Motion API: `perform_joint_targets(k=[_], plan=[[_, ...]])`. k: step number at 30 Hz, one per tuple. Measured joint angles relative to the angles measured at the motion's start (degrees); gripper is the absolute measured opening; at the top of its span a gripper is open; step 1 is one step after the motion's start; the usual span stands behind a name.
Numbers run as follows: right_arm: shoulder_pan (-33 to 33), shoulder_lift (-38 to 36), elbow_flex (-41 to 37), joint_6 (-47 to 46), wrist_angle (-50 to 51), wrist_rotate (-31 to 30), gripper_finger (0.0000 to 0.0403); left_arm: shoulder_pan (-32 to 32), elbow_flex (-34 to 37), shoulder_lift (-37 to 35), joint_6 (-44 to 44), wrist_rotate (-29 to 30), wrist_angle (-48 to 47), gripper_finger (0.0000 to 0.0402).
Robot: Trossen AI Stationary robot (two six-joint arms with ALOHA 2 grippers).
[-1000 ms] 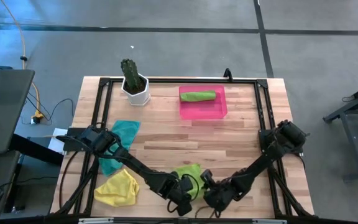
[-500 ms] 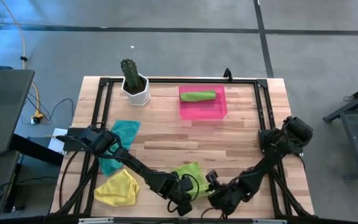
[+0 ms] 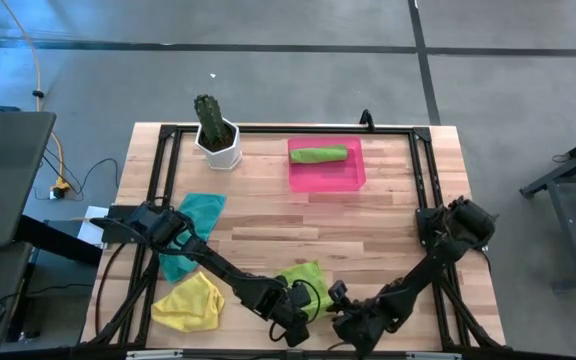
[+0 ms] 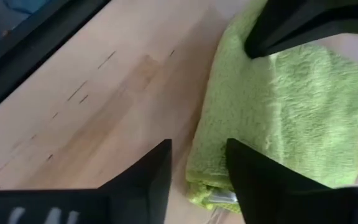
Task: Roll microfiber towels into tight, uniform cylinder then place into a basket
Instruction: Roll the light green microfiber cloth
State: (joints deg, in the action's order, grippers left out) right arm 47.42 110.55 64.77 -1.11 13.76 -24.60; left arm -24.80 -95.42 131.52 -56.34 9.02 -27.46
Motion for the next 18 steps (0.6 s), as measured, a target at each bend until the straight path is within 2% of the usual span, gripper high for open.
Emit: perform_joint_targets(k=[9,12,18], plan=[[-2.0,0.2,0.0,1.6,0.2,0.8,0.0249,0.0,0.0,0.0,0.0,0.0,0.2,0.0000],[-2.8,0.2,0.0,1.6,0.1,0.8,0.0263,-0.1,0.0,0.0,0.0,0.0,0.3,0.0000],[-3.8,0.2,0.0,1.0,0.9,0.2,0.0266,-0.1,0.0,0.0,0.0,0.0,0.3,0.0000]])
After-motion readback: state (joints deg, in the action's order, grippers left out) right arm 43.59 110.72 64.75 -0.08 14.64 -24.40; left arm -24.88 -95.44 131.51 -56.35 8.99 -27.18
